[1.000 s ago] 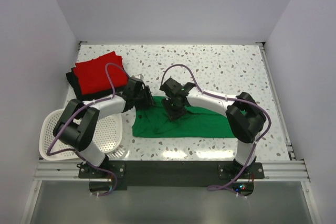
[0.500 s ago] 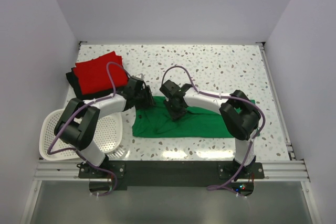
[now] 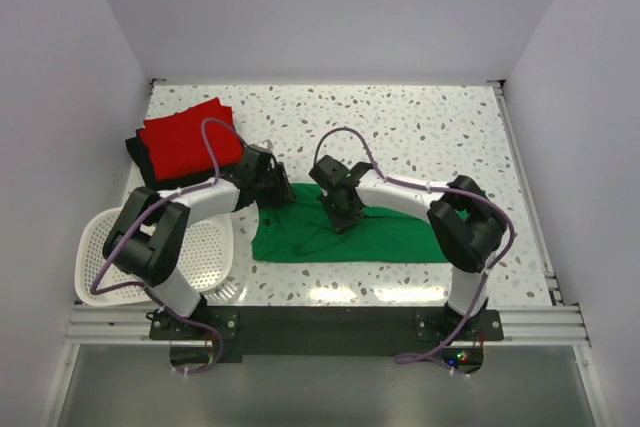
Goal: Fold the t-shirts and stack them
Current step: Fold the tshirt
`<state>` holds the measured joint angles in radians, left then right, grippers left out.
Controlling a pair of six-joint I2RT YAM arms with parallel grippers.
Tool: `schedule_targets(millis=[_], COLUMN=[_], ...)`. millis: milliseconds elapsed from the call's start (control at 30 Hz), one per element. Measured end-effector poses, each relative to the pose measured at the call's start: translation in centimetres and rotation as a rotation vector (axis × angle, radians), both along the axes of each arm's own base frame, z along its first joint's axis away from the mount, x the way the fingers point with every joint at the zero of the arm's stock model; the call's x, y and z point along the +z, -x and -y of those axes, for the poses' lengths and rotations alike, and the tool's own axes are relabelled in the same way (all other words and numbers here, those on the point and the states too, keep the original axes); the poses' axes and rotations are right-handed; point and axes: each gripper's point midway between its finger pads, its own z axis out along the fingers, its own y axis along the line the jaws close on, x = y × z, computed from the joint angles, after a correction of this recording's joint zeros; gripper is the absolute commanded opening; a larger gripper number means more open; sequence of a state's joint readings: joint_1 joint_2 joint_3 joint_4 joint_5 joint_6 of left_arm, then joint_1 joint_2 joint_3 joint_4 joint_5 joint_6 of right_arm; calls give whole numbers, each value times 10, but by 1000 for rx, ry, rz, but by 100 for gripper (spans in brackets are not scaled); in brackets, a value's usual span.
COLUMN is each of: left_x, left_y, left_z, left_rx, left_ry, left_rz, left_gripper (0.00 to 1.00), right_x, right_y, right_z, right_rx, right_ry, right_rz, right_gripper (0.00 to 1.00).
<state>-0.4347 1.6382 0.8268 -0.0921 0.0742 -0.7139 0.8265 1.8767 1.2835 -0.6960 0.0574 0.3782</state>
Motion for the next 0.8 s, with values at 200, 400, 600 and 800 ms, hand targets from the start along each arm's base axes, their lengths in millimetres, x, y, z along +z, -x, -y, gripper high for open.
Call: schedule_targets(millis=[200,400,600,800], left_x=[0,0,0,-1], left_y=[-1,-1,-1,-1], left_z=[-1,-3,-4,-5], left_rx=[4,6,-6,-15], left_ry=[-1,-1,-11,-20], left_rz=[-1,-1,5,9], left_gripper=[56,56,56,56], right_x=[10,12,6,4], right_y=[8,6,9,11], right_z=[19,29,46,68], right_rx=[-25,-54,-80,-110], right_ry=[31,67,121,185], right_rz=[19,39,28,21], right_gripper=[11,18,30,34])
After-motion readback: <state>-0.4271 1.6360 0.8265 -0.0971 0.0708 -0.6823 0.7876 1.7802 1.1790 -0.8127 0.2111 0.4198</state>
